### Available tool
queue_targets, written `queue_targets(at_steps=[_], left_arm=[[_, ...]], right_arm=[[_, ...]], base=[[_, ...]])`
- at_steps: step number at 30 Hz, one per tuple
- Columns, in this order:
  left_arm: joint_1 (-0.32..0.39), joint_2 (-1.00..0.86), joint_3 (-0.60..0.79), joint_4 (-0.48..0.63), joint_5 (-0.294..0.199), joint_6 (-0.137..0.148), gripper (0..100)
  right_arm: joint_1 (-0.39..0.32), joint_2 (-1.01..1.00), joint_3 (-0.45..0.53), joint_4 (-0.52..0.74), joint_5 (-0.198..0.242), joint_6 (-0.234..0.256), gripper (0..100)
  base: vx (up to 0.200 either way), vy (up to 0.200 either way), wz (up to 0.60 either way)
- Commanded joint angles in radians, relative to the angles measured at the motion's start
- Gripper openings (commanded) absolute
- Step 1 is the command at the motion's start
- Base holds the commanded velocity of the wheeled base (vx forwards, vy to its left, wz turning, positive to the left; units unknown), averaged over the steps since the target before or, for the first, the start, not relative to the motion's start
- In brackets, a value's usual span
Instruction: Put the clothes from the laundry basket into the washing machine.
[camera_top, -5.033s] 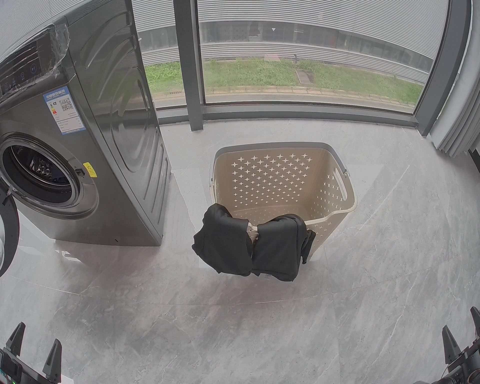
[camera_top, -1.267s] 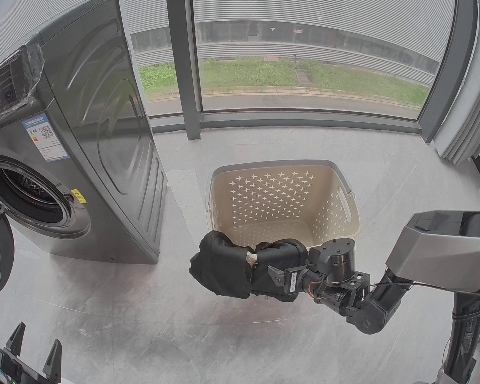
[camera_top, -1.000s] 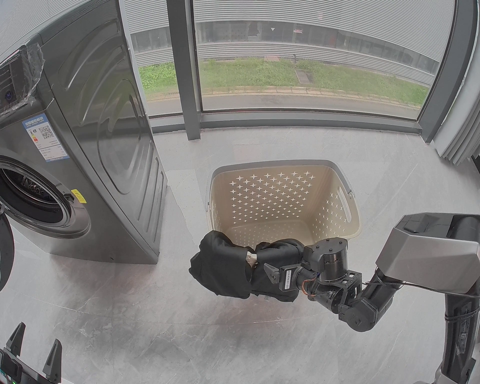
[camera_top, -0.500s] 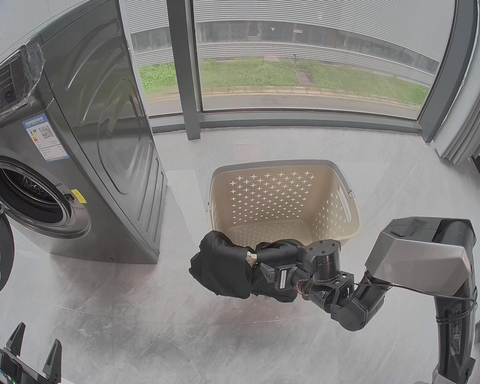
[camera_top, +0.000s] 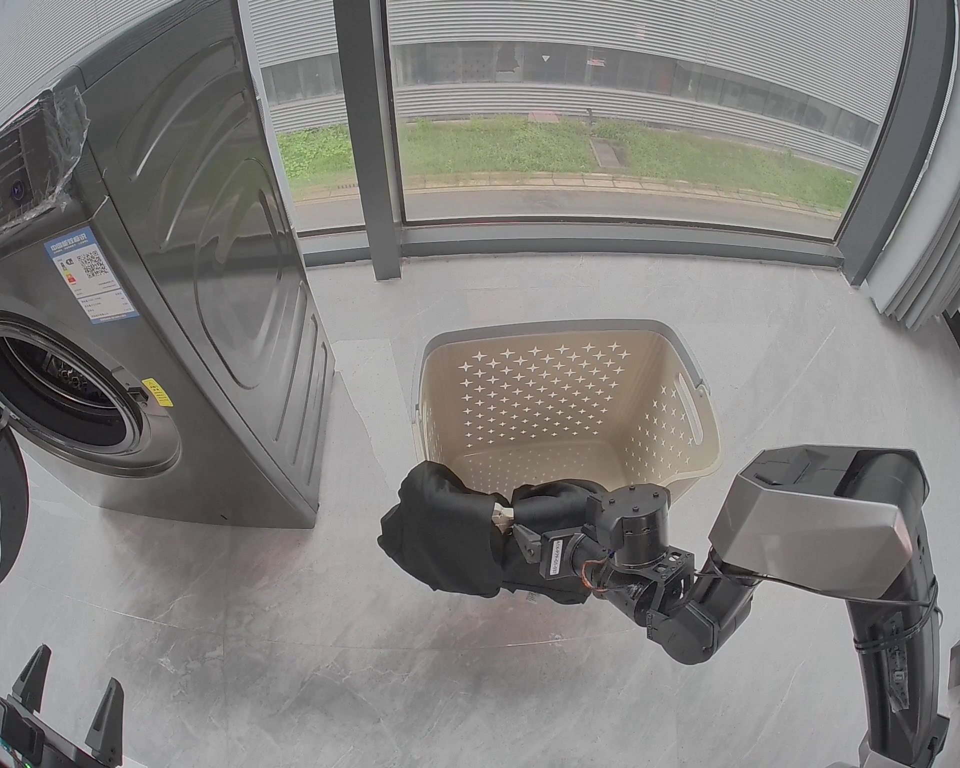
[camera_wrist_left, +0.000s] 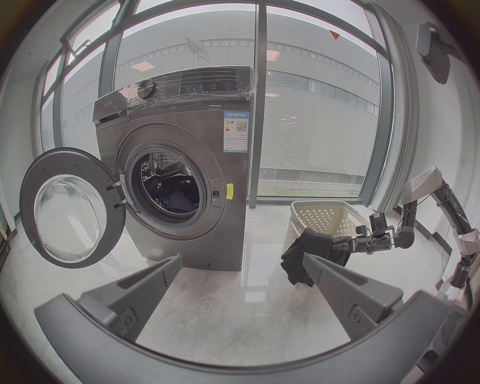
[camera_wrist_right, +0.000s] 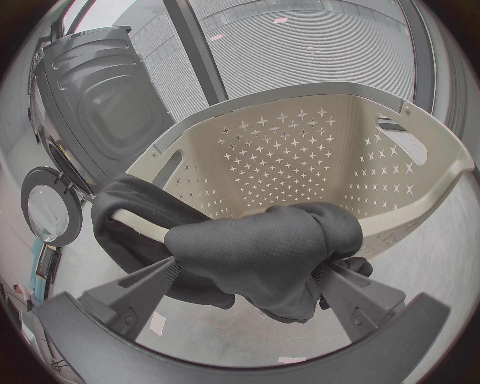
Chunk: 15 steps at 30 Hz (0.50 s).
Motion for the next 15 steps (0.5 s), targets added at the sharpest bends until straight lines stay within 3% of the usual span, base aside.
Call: queue_targets(at_steps=[1, 10, 15], left_arm=[[0.0, -0.013, 0.015, 0.0, 0.0, 0.0, 100], [0.0, -0.013, 0.015, 0.0, 0.0, -0.001, 100], [0.0, -0.013, 0.015, 0.0, 0.0, -0.001, 100]], right_arm=[[0.004, 0.008, -0.012, -0.002, 0.0, 0.0, 0], [0.01, 0.007, -0.003, -0.036, 0.0, -0.002, 0], [0.025, -0.058, 0.07, -0.063, 0.0, -0.005, 0]], base=[[0.0, 0.0, 0.0], [0.0, 0.0, 0.0], [0.0, 0.0, 0.0]])
